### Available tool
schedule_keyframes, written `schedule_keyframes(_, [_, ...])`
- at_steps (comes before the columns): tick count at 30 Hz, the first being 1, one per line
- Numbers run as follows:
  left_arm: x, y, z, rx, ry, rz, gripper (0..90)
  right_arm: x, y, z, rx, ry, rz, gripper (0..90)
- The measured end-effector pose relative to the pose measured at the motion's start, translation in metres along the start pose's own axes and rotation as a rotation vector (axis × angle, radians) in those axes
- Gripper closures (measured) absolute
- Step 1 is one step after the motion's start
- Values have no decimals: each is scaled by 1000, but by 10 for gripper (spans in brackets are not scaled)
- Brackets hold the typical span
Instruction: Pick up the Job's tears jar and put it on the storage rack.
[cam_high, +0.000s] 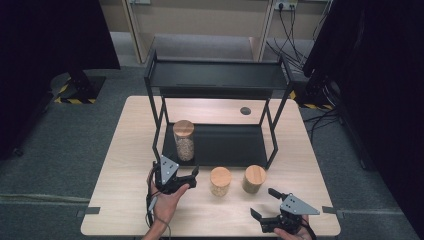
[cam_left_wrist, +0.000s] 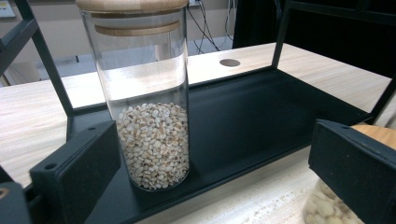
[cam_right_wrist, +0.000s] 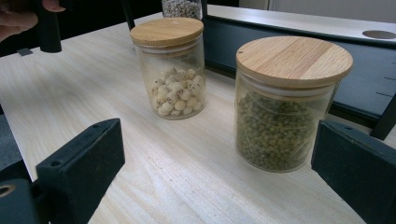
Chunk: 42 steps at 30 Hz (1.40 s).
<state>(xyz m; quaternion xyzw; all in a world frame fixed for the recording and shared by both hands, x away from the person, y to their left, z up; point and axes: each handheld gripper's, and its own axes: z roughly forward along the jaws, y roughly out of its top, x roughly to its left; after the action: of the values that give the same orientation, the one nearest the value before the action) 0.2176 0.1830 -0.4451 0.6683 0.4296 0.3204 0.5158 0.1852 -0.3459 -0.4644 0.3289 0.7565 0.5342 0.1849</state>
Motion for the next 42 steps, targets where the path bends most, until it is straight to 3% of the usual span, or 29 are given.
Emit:
schedule_keyframes(23, [-4,-13,-35,-33,-48,12,21,1,0,1,-3,1,2,31])
schedule_keyframes(42, [-3,-30,-47,-42,-82,4,19,1,-1,0,-7,1,0,31])
